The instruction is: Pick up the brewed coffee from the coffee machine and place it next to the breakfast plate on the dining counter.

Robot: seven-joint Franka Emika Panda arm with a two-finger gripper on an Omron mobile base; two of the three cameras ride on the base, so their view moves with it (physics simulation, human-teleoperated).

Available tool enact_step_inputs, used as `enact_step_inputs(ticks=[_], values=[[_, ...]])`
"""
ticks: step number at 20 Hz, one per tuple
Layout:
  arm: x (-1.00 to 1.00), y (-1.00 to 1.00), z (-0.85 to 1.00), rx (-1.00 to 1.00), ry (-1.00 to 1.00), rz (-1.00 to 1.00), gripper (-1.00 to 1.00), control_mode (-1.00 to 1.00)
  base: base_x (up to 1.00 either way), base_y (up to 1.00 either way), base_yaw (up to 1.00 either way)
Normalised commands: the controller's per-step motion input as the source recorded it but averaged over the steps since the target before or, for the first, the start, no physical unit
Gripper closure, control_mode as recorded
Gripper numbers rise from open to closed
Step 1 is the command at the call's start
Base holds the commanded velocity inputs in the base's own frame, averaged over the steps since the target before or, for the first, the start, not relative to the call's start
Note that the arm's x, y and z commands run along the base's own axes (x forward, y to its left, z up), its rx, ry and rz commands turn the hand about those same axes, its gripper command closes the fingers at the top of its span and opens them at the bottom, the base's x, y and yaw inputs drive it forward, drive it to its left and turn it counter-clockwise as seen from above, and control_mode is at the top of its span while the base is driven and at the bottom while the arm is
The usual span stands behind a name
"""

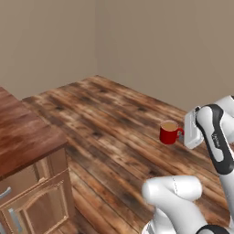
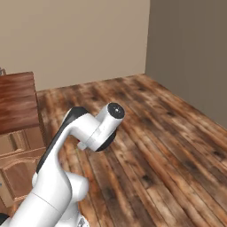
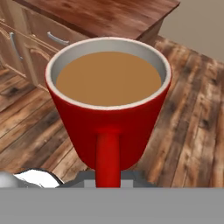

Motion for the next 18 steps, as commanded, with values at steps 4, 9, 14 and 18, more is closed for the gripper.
enact_step_inputs(ticks=[4,9,14,18], values=[[0.00,0.00,0.00,0.00,0.00,0.00,1.00,1.00,1.00,-0.13,0.28],[0.00,0.00,0.00,0.00,0.00,0.00,1.00,1.00,1.00,-0.02,0.32],[0.00,0.00,0.00,0.00,0.00,0.00,1.00,1.00,1.00,-0.14,0.36],[0.00,0.00,0.00,0.00,0.00,0.00,1.00,1.00,1.00,-0.28,0.36]])
